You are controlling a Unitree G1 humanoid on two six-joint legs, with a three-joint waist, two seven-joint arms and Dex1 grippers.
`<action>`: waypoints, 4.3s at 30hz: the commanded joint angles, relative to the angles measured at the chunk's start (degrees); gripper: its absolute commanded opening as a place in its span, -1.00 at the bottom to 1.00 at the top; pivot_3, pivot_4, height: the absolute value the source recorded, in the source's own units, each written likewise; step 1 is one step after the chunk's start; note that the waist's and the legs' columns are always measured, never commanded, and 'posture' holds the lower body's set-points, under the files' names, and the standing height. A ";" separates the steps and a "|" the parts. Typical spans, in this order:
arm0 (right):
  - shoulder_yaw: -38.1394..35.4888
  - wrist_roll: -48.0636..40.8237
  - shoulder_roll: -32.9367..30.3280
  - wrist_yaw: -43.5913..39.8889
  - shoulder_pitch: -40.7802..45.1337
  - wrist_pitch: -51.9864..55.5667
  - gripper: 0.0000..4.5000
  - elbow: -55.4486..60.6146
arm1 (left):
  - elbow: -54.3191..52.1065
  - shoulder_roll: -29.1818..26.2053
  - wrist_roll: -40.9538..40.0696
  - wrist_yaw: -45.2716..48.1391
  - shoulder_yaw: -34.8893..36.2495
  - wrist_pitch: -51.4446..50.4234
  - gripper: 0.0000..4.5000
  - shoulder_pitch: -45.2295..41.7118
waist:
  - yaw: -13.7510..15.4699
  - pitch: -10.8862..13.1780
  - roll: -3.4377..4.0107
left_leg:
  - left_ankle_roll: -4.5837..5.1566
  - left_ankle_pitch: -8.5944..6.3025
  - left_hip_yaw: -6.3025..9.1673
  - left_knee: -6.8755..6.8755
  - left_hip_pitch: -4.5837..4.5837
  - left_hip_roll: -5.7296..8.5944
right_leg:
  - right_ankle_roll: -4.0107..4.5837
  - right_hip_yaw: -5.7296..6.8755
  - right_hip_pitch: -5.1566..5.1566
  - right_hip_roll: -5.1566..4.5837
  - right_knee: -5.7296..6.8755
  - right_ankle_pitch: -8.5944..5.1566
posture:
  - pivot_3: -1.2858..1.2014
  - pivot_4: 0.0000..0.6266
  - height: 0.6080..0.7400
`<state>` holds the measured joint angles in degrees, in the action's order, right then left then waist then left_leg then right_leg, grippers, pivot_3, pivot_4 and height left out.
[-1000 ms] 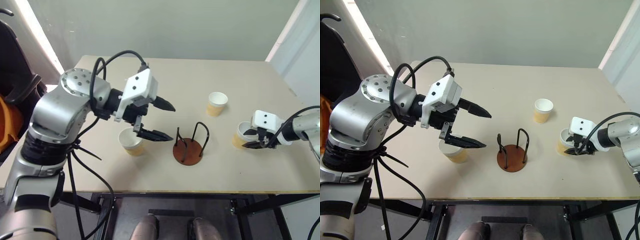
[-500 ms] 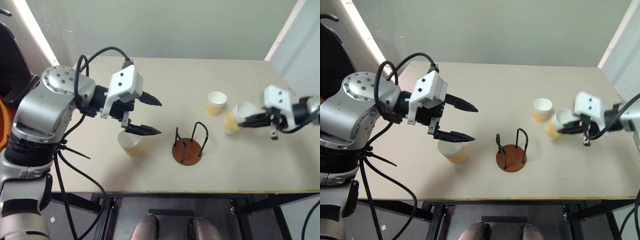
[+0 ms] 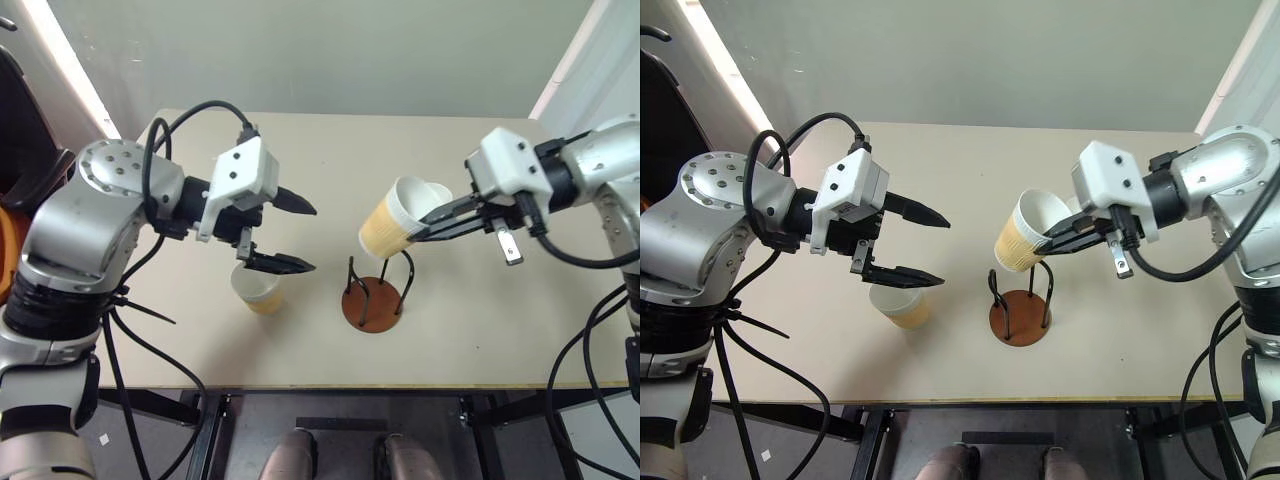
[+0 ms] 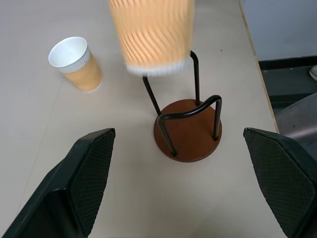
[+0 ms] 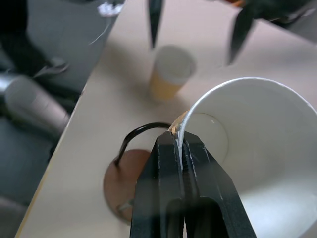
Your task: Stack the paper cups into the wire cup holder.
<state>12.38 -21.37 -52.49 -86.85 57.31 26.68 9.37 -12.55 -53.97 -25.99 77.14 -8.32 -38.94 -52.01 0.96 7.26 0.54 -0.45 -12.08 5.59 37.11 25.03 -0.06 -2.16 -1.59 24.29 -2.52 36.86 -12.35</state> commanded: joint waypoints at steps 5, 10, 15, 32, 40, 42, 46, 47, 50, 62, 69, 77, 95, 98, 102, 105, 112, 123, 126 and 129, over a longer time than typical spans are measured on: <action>1.47 2.26 -0.15 -3.82 0.00 -3.96 -0.98 -0.49 | -2.10 -1.42 -0.82 -0.40 2.87 0.32 0.99 1.02 | -0.12 0.00 0.00 | 0.00 0.00 0.00 -0.02 -0.01 -0.01 | 0.01 0.01 0.02 0.00 0.06 0.00 | 0.03 -0.52 1.00; 3.07 4.44 0.40 -4.50 -0.34 -5.71 -0.98 -0.96 | -2.60 -2.14 -0.91 -0.38 3.11 0.02 0.99 1.60 | -0.13 0.00 0.00 | -0.01 0.00 0.00 -0.02 -0.03 -0.01 | 0.05 0.02 0.02 0.00 0.08 -0.02 | 0.03 -0.52 1.00; 4.35 6.43 1.28 -4.64 0.26 -6.91 -0.73 -1.70 | -2.33 -2.50 -0.83 -0.27 3.00 0.04 0.99 1.27 | -0.13 0.00 0.00 | -0.01 0.00 0.00 -0.01 -0.05 -0.01 | 0.15 0.02 0.03 0.00 0.10 -0.02 | 0.03 -0.52 1.00; 4.06 17.74 5.58 6.96 6.80 -14.69 0.99 -26.44 | 4.70 2.10 6.25 -6.60 1.03 6.56 0.99 -0.59 | -0.15 0.00 0.01 | -0.02 0.01 0.00 0.04 -0.17 -0.01 | 0.22 -0.02 -0.02 -0.02 0.17 0.05 | 0.03 -0.52 1.00; 7.98 29.96 12.54 15.53 14.74 -30.66 0.99 -53.36 | 3.49 3.32 6.85 -7.47 1.71 6.47 0.99 0.33 | -0.14 0.03 0.07 | -0.03 0.21 0.13 -0.10 -0.01 -0.01 | 0.08 0.00 0.29 -0.02 0.19 0.60 | 0.03 -0.52 1.00; 8.39 31.79 14.11 17.36 16.11 -32.26 0.99 -57.00 | 3.30 3.11 7.12 -7.78 1.67 6.46 0.99 0.61 | -0.14 0.03 0.07 | -0.12 0.21 0.13 -0.22 0.09 -0.03 | -0.01 0.03 0.44 -0.01 0.19 0.65 | 0.03 -0.52 1.00; 9.02 35.31 16.52 21.11 18.42 -34.40 0.99 -63.96 | 2.32 3.28 6.81 -8.38 1.79 5.78 0.99 1.06 | -0.15 0.03 0.06 | -0.26 0.15 0.13 -0.39 0.12 -0.04 | 0.00 0.04 0.55 -0.01 0.13 0.64 | 0.03 -0.52 1.00; 9.30 36.18 16.98 21.82 18.81 -34.87 0.99 -65.46 | 1.94 3.25 6.68 -8.47 1.90 5.53 0.99 1.23 | -0.16 0.03 0.06 | -0.27 0.13 0.13 -0.42 0.13 -0.04 | 0.01 0.04 0.56 -0.01 0.10 0.64 | 0.03 -0.52 1.00; 9.01 37.28 18.28 22.35 19.61 -36.12 0.99 -68.74 | 1.19 2.94 6.44 -8.50 2.20 5.07 0.99 1.70 | -0.06 0.03 0.07 | -0.33 0.09 0.12 -0.42 0.14 -0.04 | 0.04 0.04 0.55 -0.01 0.08 0.62 | 0.03 -0.52 1.00; 8.51 41.61 21.90 30.14 18.79 -38.32 0.99 -78.53 | -2.25 0.68 5.50 -9.51 3.66 2.65 0.99 3.34 | -0.10 0.04 0.07 | -0.40 0.12 0.12 -0.40 0.17 -0.05 | 0.05 0.05 0.60 -0.01 0.16 0.62 | 0.03 -0.52 1.00; 7.56 41.25 22.09 29.18 19.00 -38.23 0.92 -78.63 | -2.28 -0.85 5.56 -9.27 3.78 2.67 0.99 2.95 | -0.11 0.04 0.07 | -0.45 0.11 0.12 -0.41 0.17 -0.06 | 0.05 0.07 0.61 -0.01 0.17 0.62 | 0.03 -0.52 1.00; 8.64 43.83 22.07 31.59 18.13 -39.20 -0.19 -79.76 | -2.39 -0.70 5.46 -9.60 3.78 3.00 0.99 2.87 | -0.11 0.04 0.07 | -0.49 0.09 0.12 -0.41 0.17 -0.07 | 0.05 0.07 0.61 -0.01 0.16 0.62 | 0.03 -0.52 1.00; -2.31 9.15 12.16 -4.93 15.81 -9.10 -0.99 -18.75 | -1.18 -2.27 3.76 -3.19 3.82 7.84 0.99 3.94 | -0.32 -0.02 -0.02 | -1.26 0.53 0.09 -0.58 0.43 -0.18 | 0.39 0.18 0.85 0.14 0.10 0.40 | 0.03 -0.52 1.00; 1.42 7.87 9.82 -5.65 12.32 -7.39 -0.99 -9.66 | -3.44 -3.09 1.07 -0.85 4.35 6.36 0.99 3.52 | -0.28 -0.11 -0.18 | -1.25 0.51 0.19 -0.50 0.39 -0.28 | 0.65 0.28 0.64 0.19 0.09 0.21 | 0.03 -0.52 1.00; 5.31 6.39 8.62 -5.65 10.25 -7.12 -0.99 -3.75 | -5.25 -4.43 -4.14 2.64 6.77 4.49 0.99 3.77 | -0.46 -0.04 -0.11 | -1.22 0.50 0.17 -0.39 0.39 -0.21 | 0.53 0.18 0.66 0.18 0.08 0.29 | 0.03 -0.52 1.00; 7.00 7.85 7.99 -5.65 10.03 -8.91 -0.99 -4.27 | -4.90 -6.21 -5.92 4.36 8.07 3.76 0.99 5.02 | -0.59 -0.04 -0.11 | -0.94 0.47 0.17 -0.49 0.33 -0.29 | 0.47 0.19 0.72 0.19 0.19 0.33 | 0.03 -0.52 1.00; 8.73 7.62 6.12 -5.65 9.58 -10.87 -0.99 -4.92 | -5.66 -9.91 -8.88 4.30 12.13 1.82 0.99 9.56 | -0.67 -0.04 -0.11 | -0.63 0.62 0.17 -0.58 0.09 -0.31 | 0.90 0.19 0.64 0.19 0.40 0.25 | 0.03 -0.52 1.00; 13.54 9.69 2.72 -5.65 9.05 -16.14 -0.99 -8.51 | -6.52 -11.47 -8.76 1.43 13.17 1.04 0.99 12.30 | -0.67 -0.04 -0.12 | -0.63 0.70 0.15 -0.66 0.03 -0.31 | 0.96 0.18 0.61 0.19 0.43 0.27 | 0.03 -0.52 1.00; 14.90 9.99 2.25 -5.65 8.57 -17.10 -0.99 -8.68 | -6.15 -11.55 -7.96 0.64 12.58 1.09 0.99 12.45 | -0.70 -0.04 -0.12 | -0.63 0.70 0.15 -0.74 0.02 -0.31 | 0.97 0.18 0.63 0.19 0.42 0.26 | 0.03 -0.52 1.00; 15.78 9.70 1.65 -5.65 8.49 -17.55 -0.99 -8.44 | -6.22 -11.53 -8.01 0.15 12.60 0.88 0.99 12.53 | -0.69 -0.04 -0.12 | -0.63 0.70 0.15 -0.74 0.03 -0.31 | 0.97 0.19 0.63 0.19 0.41 0.26 | 0.03 -0.52 1.00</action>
<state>28.37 -11.60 -49.92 -92.25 65.43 9.89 0.23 -17.93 -64.39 -33.99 77.91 2.99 -37.90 -39.50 0.27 7.21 0.42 -1.07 -11.39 5.73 36.37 25.07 -0.37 -1.19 -1.41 24.92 -2.33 37.27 -12.09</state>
